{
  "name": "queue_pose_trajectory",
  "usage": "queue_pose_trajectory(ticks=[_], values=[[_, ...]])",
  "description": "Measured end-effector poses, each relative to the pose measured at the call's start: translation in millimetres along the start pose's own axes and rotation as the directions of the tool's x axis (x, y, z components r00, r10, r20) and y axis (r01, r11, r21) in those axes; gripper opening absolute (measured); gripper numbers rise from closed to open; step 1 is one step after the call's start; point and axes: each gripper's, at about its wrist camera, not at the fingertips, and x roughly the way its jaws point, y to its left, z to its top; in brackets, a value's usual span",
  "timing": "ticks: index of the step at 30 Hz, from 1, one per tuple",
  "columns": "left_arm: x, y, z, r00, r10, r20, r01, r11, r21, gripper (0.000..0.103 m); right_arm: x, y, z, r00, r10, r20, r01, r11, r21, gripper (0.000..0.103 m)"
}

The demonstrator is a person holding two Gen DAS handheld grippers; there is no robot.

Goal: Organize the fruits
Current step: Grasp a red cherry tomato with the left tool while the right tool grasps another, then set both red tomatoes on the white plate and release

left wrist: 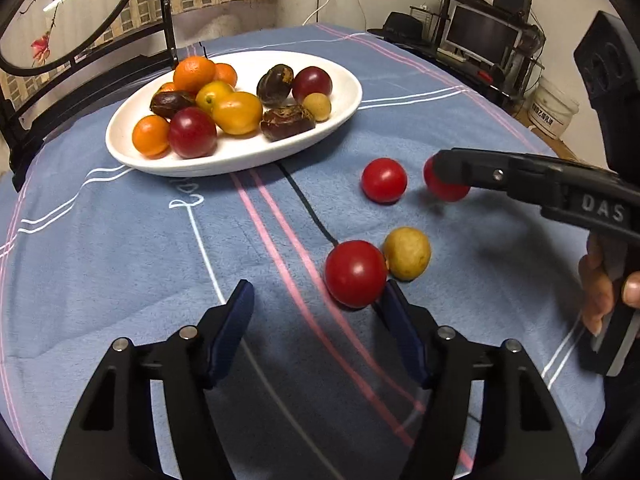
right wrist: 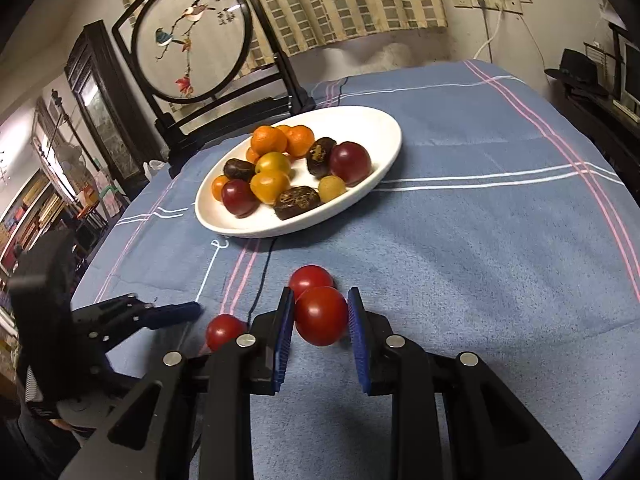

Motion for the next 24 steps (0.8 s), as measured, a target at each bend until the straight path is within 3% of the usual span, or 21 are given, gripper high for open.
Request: queue_pose_trajectory(ticks=[4, 6, 8, 9, 13, 17, 21, 24], values=[[4.9, -9.1, 1.2, 0.999, 0.029, 0.019, -0.030, 0.999, 0.036, 0.065, -2.3, 2.0, -0.5, 1.000, 0.011, 0.000, -0.011, 1.000, -0.009, 0.027], [6.5, -10.3, 3.7, 1.000, 0.020, 0.022, -0.021, 0.999, 0.035, 0.059, -2.4, 2.4, -0.8, 1.000, 0.011, -0.001, -0.011, 1.000, -0.011, 0.027], [5.2, -10.5, 5.8, 0.999, -0.021, 0.034, 0.020, 0.999, 0.027, 0.035, -2.2, 2.4, -0.9, 1.000, 0.011, -0.001, -0.011, 1.000, -0.010, 0.027], [4.3, -11.5, 6.1, 0.998, -0.046, 0.038, 0.045, 0.999, 0.028, 0.031, -2.2, 2.5, -1.0, 1.000, 0.010, -0.001, -0.010, 1.000, -0.010, 0.027], [1.1, -11.2, 5.1, 0.999, -0.041, 0.035, 0.040, 0.999, 0.019, 0.031, -2.2, 1.3, -1.0, 1.000, 0.006, 0.003, -0.006, 1.000, -0.003, 0.027], [-18.3, 5.4, 13.2, 0.994, -0.085, 0.071, 0.090, 0.994, -0.067, 0.031, -7.7, 1.0, 1.7, 1.000, 0.002, 0.021, -0.002, 1.000, 0.008, 0.027], [-36.5, 23.3, 27.3, 0.991, -0.062, 0.115, 0.075, 0.991, -0.112, 0.031, -14.9, 13.7, 11.9, 0.999, 0.025, 0.034, -0.024, 0.999, -0.027, 0.027], [-42.3, 37.7, 46.2, 0.991, -0.010, 0.132, 0.025, 0.993, -0.112, 0.031, -12.8, 29.1, 28.4, 0.999, 0.033, 0.026, -0.031, 0.996, -0.088, 0.027]])
